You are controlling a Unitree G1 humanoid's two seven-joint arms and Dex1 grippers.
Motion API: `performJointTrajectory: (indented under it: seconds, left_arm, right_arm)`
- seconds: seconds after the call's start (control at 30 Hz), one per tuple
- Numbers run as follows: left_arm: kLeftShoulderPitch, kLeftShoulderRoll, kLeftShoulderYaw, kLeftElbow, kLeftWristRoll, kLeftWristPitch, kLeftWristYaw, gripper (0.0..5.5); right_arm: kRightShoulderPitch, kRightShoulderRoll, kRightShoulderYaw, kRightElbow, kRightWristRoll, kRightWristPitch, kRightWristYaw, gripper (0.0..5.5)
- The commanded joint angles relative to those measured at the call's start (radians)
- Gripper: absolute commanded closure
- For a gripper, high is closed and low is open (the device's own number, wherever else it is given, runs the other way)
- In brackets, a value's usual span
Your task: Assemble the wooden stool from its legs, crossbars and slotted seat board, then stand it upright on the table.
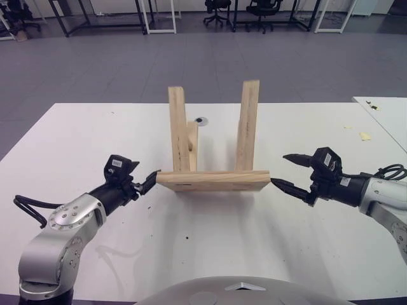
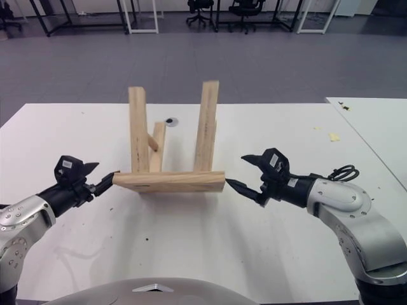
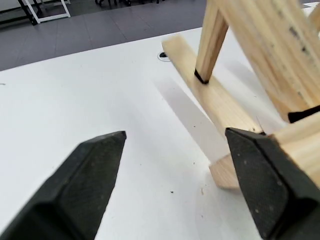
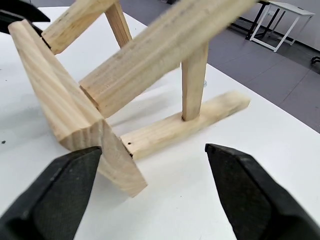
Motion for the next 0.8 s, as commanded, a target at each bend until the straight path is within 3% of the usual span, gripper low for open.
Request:
performJointTrajectory:
  seconds: [0.03, 0.2, 0.33, 0.43, 0.57, 0.7, 0.8]
  left_arm:
    - [0.013, 0.034, -0.028, -0.055, -0.075, 0.029, -0.057, 1.81]
    - [0.11, 0.254, 0.015, 0.043, 0.059, -0.079, -0.172, 1.81]
    - [0.189, 0.422, 0.003, 0.245, 0.169, -0.398, -0.436, 1.81]
    - [0.154, 0.402, -0.048, 0.272, 0.079, -0.488, -0.602, 1.81]
    - [-0.015, 0.342, -0.243, 0.342, 0.111, -0.554, -0.668, 1.81]
    - [-0.156, 0.26, -0.343, 0.437, 0.155, -0.612, -0.651, 1.79]
    - [-0.156, 0.254, -0.358, 0.471, 0.162, -0.658, -0.674, 2.39]
  right_arm:
    - [0.036, -0.011, 0.022, -0.027, 0.037, -0.016, 0.042, 1.6]
    - [0.121, -0.129, -0.056, 0.04, -0.039, -0.053, 0.12, 1.6]
    - [0.131, -0.189, -0.055, 0.084, -0.023, -0.087, 0.23, 1.6]
    - [0.034, -0.16, 0.048, 0.136, -0.021, -0.124, 0.263, 1.6]
    - [-0.078, -0.086, 0.202, 0.191, -0.037, -0.128, 0.254, 1.6]
    - [-0.113, -0.05, 0.31, 0.229, -0.088, -0.153, 0.251, 2.28]
    - [-0.14, -0.047, 0.345, 0.258, -0.117, -0.176, 0.253, 2.93]
